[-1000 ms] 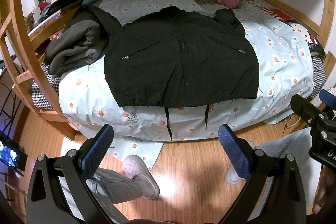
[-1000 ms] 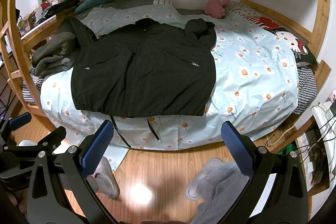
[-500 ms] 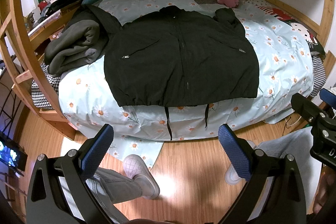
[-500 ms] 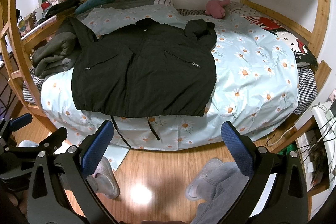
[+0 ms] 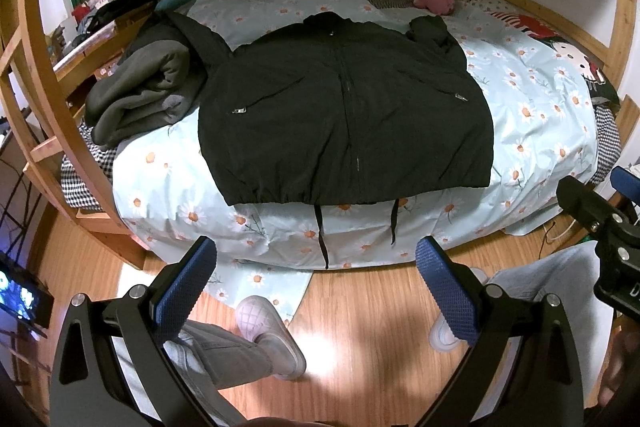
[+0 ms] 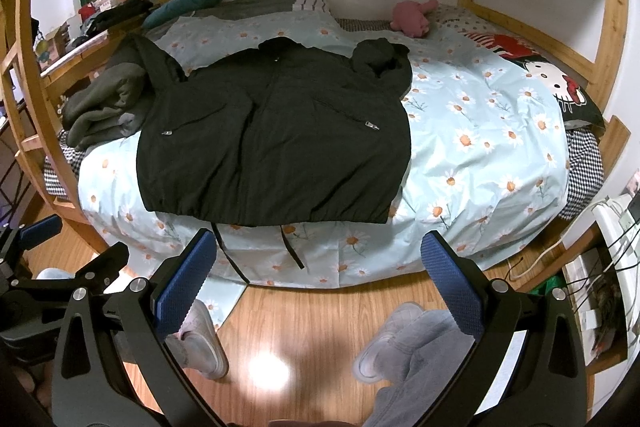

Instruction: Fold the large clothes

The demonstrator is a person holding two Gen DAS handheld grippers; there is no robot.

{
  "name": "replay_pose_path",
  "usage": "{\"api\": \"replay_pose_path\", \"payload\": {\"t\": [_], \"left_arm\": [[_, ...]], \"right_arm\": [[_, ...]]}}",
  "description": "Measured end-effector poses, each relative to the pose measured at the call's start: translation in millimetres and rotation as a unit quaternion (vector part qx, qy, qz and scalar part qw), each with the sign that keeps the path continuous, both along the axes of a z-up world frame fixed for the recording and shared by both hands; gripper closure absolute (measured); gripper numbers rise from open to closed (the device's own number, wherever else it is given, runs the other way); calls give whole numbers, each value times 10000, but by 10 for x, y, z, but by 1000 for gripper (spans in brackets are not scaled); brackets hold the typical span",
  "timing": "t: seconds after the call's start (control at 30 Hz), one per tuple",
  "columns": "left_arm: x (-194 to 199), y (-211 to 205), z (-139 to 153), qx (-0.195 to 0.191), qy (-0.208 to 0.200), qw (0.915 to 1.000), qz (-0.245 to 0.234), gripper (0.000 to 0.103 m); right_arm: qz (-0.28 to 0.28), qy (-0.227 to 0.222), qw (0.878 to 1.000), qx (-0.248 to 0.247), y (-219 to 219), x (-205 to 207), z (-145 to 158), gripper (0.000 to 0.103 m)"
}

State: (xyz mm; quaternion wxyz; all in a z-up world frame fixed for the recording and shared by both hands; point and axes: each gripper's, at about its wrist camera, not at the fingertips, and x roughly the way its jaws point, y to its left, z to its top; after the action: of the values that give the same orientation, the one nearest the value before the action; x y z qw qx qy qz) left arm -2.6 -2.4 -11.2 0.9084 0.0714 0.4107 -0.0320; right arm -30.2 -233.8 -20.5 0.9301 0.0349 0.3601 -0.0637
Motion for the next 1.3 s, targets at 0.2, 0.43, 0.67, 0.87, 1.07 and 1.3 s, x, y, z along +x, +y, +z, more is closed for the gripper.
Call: {"api": "replay_pose_path", "payload": {"t": [0.2,0.43,0.67,0.87,1.07,1.3], "left_arm": [[6,-13,50,2,1,10000,9,5],[3,-15,46,5,5,10000,5,5],[-13,-22,99,27,23,10000,-1,5],[13,22,43,54,65,10000,-7,5],[172,19,-24,79,159,9998,13,5],[432,-74,-95,130,271,9995,-6,5]], "right_arm": [[5,-7,10000,6,-29,-7,6,3],[7,-6,10000,8,-27,-8,6,3],[6,-3,10000,5,-29,-9,0,3],[0,12,10000,27,-25,-8,-14,3],[31,33,9999,92,-38,38,-122,3],[-16,121,9998,182,-196,296,-259,3]]}}
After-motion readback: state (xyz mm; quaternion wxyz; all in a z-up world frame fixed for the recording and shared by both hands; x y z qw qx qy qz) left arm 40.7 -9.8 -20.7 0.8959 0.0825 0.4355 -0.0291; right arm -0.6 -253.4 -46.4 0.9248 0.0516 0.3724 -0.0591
